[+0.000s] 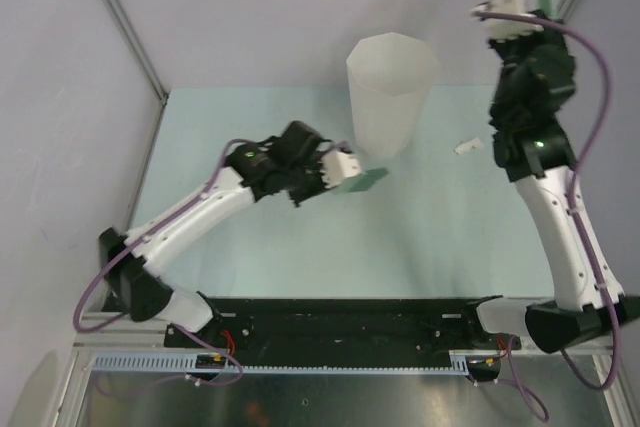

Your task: Sweep away the paper scraps from the table

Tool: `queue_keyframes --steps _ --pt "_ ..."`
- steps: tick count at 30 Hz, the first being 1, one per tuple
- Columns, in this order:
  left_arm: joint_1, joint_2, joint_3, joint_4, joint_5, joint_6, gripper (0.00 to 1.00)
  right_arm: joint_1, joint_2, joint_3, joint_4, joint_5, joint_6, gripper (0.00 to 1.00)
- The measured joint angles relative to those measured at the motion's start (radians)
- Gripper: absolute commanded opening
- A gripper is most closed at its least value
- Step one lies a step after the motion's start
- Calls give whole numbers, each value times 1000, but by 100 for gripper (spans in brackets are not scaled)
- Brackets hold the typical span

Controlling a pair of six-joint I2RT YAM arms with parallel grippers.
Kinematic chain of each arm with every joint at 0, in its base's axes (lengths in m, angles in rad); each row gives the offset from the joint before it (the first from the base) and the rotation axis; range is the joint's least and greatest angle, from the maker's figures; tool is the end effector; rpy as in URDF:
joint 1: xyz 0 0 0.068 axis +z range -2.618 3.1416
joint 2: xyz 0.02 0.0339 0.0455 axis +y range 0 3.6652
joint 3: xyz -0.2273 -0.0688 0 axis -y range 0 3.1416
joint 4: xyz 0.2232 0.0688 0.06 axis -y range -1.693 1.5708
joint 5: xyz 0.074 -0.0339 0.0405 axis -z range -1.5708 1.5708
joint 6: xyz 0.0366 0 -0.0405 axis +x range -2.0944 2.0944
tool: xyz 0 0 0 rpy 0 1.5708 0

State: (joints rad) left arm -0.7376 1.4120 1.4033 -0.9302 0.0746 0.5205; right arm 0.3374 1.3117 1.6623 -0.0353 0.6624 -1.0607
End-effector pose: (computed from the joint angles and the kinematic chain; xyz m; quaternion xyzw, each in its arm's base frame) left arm 0.2002 -0.1856 0.3068 0.5682 0.7612 -0.0689 0.3048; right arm 0.2420 0.0610 0.4981 -0.1559 0.5945 -0.4494 0.6483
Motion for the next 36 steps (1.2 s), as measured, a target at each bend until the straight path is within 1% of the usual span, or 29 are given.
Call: queue_keyframes --steps 1,3,5,6,11,13,14,16,18,19,21,22,23,24,25,28,30,36 --pt "-62 58 64 1 -21 0 0 -43 -30 -1 -25 -10 74 0" --pt "-141 157 172 3 -48 2 0 -106 -68 -7 -57 -31 181 0" --pt "-225 305 338 -4 -101 6 0 -155 -100 -28 -88 -76 291 0" --pt "-247 361 399 6 -123 11 0 -177 -111 -44 -102 -98 338 0" --pt "-356 728 837 39 -292 94 0 -247 -139 -124 -185 -199 518 0" --pt "-390 880 1012 79 -383 175 0 -270 -144 -140 -221 -238 569 0" --pt "-406 940 1067 124 -428 222 0 -281 -150 -145 -238 -254 591 0" --pt "-428 1021 1090 239 -510 335 0 -303 -167 -153 -266 -279 621 0" --pt "-443 1061 1035 399 -573 450 0 -318 -200 -158 -288 -301 647 0" --pt "-449 1079 975 541 -606 562 0 -325 -224 -159 -299 -314 659 0" --pt "-449 1149 954 741 -645 727 0 -328 -262 -159 -306 -341 674 0" --pt "-444 1204 980 822 -658 803 0 -328 -282 -159 -307 -356 683 0" --pt "-440 1258 1030 872 -660 859 0 -328 -303 -160 -306 -372 690 0" --pt "-431 1337 1095 956 -654 942 0 -328 -322 -161 -307 -389 697 0" --pt "-423 1374 1112 1004 -650 991 0 -328 -337 -161 -307 -404 703 0" --pt "-385 1434 1081 1097 -607 1132 0 -328 -370 -166 -309 -444 717 0" --pt "-353 1445 1051 1107 -571 1197 0 -325 -387 -174 -312 -462 721 0" --pt "-268 1474 1084 1086 -483 1297 0 -290 -425 -211 -332 -470 707 0"
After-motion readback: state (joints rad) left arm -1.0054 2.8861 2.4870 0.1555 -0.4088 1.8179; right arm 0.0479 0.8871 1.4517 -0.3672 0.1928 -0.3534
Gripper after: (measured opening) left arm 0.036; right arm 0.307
